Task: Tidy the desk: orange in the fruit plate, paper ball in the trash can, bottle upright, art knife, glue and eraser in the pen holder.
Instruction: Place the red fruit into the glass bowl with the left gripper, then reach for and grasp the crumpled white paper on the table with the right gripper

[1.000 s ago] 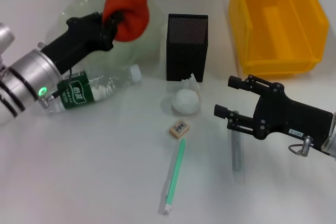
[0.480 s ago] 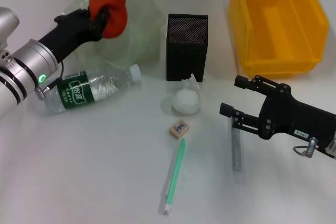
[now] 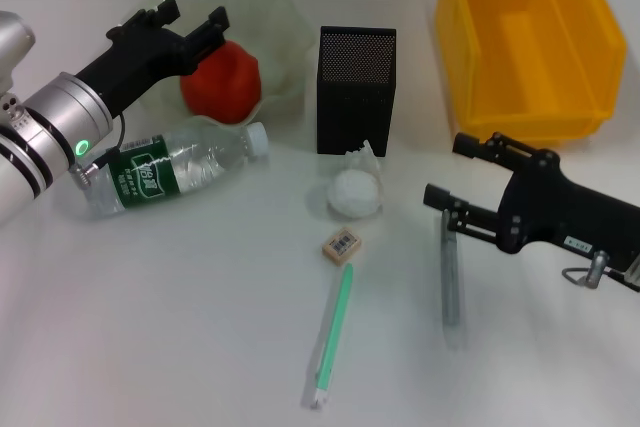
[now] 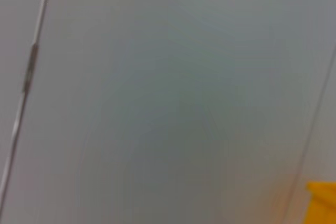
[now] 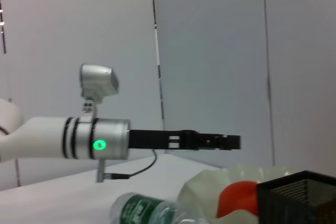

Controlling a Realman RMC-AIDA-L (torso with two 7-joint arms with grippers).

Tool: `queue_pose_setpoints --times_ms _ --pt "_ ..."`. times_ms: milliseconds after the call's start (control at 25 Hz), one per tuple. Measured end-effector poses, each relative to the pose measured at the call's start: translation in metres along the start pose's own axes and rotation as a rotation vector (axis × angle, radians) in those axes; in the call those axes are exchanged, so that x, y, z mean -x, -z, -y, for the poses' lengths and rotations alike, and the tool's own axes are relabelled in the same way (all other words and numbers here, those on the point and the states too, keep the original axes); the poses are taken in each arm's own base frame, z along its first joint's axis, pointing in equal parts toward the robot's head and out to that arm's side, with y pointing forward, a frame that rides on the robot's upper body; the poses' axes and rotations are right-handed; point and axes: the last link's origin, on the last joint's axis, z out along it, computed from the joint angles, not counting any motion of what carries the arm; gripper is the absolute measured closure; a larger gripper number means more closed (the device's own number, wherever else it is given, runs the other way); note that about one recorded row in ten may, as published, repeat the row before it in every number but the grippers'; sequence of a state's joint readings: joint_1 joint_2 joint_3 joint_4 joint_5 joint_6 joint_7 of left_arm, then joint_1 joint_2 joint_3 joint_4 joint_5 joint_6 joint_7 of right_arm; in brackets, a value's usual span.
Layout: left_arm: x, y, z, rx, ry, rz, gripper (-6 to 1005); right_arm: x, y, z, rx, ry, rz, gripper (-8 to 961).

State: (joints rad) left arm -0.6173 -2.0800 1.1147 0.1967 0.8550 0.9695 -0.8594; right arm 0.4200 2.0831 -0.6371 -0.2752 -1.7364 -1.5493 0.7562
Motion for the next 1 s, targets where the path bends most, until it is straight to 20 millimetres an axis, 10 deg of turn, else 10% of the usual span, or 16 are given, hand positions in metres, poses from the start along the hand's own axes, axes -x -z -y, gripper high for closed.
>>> queue_pose_setpoints --times_ms 240,720,1000 --pt "-0.004 0.019 -0.025 0.235 0.072 -0.034 184 0.006 0.005 0.008 -0.039 -0.032 0.029 210" --pt "0.014 0.086 -0.046 0.550 -0.035 0.049 185 0.033 0.015 0.025 0.036 -0.154 0.002 210" --pt "0.021 0.092 -0.051 0.646 -0.097 0.130 185 0.047 0.021 0.029 0.120 -0.184 -0.104 210"
